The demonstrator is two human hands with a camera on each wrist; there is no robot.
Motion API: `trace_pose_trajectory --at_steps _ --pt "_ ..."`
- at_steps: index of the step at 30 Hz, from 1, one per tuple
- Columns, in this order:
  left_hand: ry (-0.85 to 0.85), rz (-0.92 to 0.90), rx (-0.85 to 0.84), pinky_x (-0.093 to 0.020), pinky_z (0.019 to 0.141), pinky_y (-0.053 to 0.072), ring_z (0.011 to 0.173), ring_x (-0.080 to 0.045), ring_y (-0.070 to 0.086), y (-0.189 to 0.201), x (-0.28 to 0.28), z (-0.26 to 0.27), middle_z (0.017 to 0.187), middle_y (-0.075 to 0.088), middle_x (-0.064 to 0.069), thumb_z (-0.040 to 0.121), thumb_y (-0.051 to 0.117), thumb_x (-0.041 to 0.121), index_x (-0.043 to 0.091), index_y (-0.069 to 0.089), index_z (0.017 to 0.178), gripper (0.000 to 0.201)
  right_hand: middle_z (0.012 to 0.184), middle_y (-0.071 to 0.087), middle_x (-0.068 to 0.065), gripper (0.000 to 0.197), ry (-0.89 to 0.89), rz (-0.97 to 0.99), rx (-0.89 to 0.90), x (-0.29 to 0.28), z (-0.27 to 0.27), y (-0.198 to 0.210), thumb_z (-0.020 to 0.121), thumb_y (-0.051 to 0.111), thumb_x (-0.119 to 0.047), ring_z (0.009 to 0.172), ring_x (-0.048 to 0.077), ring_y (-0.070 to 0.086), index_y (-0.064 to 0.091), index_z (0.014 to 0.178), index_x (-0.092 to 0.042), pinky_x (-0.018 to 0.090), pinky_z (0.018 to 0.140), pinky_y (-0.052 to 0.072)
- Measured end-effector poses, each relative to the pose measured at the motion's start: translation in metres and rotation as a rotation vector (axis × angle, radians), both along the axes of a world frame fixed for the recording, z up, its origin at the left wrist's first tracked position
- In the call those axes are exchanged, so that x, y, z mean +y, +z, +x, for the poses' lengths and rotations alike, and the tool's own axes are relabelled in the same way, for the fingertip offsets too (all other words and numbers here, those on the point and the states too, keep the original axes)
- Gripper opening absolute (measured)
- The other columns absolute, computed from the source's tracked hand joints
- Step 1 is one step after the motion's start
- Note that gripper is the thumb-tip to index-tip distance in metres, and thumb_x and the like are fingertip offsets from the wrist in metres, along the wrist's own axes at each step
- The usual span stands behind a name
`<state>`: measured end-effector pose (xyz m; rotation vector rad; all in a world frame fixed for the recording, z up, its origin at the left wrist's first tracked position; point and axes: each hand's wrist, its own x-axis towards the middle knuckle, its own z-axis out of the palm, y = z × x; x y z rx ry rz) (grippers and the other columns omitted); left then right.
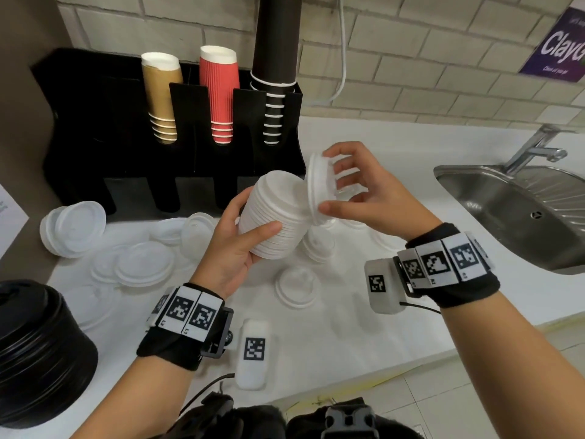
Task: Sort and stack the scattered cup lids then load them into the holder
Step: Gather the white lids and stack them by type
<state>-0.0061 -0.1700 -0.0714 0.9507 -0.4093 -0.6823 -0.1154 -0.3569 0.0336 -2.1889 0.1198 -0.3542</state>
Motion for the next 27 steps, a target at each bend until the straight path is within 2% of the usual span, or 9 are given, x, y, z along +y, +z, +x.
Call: trace_pose_trajectory --at_steps 4,5,8,10,15,18,21,24,27 --pt "-0.02 0.012 -0.026 -0.027 0.073 0.057 0.11 -0.016 0.066 -0.001 0.0 -0.005 0.125 0.064 0.003 0.07 0.076 0.015 0.038 0.057 0.124 0.062 0.102 0.048 -0.037 0.056 0.067 -0.145 -0.005 0.014 0.006 0.0 0.074 0.081 -0.025 0.091 -0.009 0.05 0.05 0.12 -0.032 0.007 0.068 0.043" --pt "-0.028 0.017 -0.037 -0.027 0.073 0.056 0.11 -0.016 0.066 -0.001 0.0 -0.006 0.124 0.064 0.003 0.07 0.077 0.015 0.038 0.057 0.125 0.063 0.102 0.048 -0.036 0.055 0.072 -0.174 -0.006 0.015 0.008 0.0 0.075 0.08 -0.025 0.092 -0.01 0.049 0.05 0.12 -0.033 0.005 0.069 0.042" --pt "-0.06 0.042 -0.059 -0.028 0.075 0.056 0.114 -0.018 0.064 0.0 0.003 -0.006 0.128 0.061 0.001 0.064 0.084 0.019 0.039 0.057 0.125 0.07 0.109 0.053 -0.014 0.054 0.062 -0.216 0.038 0.013 0.012 0.002 0.077 0.077 -0.024 0.096 -0.002 0.052 0.052 0.123 -0.038 0.006 0.071 0.04" --pt "-0.086 0.053 -0.065 -0.03 0.076 0.056 0.116 -0.019 0.062 0.001 0.004 -0.007 0.133 0.057 -0.002 0.059 0.085 0.025 0.04 0.058 0.125 0.073 0.115 0.055 -0.006 0.052 0.08 -0.223 0.083 0.011 0.014 0.004 0.078 0.074 -0.02 0.097 0.0 0.052 0.054 0.122 -0.041 0.004 0.072 0.039" --pt "-0.088 0.045 -0.046 -0.029 0.076 0.056 0.119 -0.023 0.06 0.003 0.003 -0.01 0.137 0.054 -0.005 0.059 0.085 0.024 0.039 0.057 0.127 0.075 0.112 0.054 -0.015 0.055 0.143 -0.237 0.099 0.014 0.013 0.006 0.078 0.074 -0.012 0.094 -0.012 0.048 0.053 0.121 -0.04 0.001 0.074 0.037" --pt "-0.077 0.035 -0.032 -0.028 0.076 0.056 0.117 -0.022 0.062 0.003 0.001 -0.012 0.138 0.054 -0.006 0.068 0.079 0.015 0.038 0.055 0.128 0.068 0.115 0.053 -0.008 0.056 0.124 -0.26 0.094 0.014 0.012 0.006 0.077 0.077 -0.019 0.097 -0.007 0.049 0.051 0.121 -0.041 0.001 0.074 0.038" --pt "-0.079 0.035 -0.028 -0.029 0.076 0.056 0.117 -0.021 0.062 0.003 -0.002 -0.015 0.139 0.053 -0.007 0.068 0.078 0.016 0.035 0.052 0.132 0.071 0.119 0.051 -0.005 0.06 0.115 -0.27 0.11 0.013 0.007 0.004 0.074 0.078 -0.036 0.102 -0.002 0.05 0.047 0.125 -0.045 0.005 0.076 0.039" --pt "-0.086 0.018 -0.015 -0.031 0.079 0.057 0.12 -0.022 0.06 0.004 -0.003 -0.015 0.139 0.054 -0.006 0.053 0.092 0.028 0.033 0.051 0.134 0.091 0.126 0.049 -0.01 0.064 0.027 -0.159 0.112 0.003 -0.004 0.01 0.072 0.065 -0.059 0.11 0.001 0.052 0.042 0.131 -0.051 0.014 0.08 0.046" --pt "-0.041 -0.015 0.007 -0.029 0.079 0.057 0.119 -0.019 0.061 0.006 -0.001 -0.009 0.134 0.059 0.0 0.039 0.098 0.04 0.033 0.052 0.133 0.105 0.121 0.052 -0.014 0.046 -0.16 -0.043 0.106 -0.031 -0.022 0.012 0.086 0.054 -0.056 0.108 0.004 0.056 0.046 0.13 -0.046 0.023 0.086 0.048"
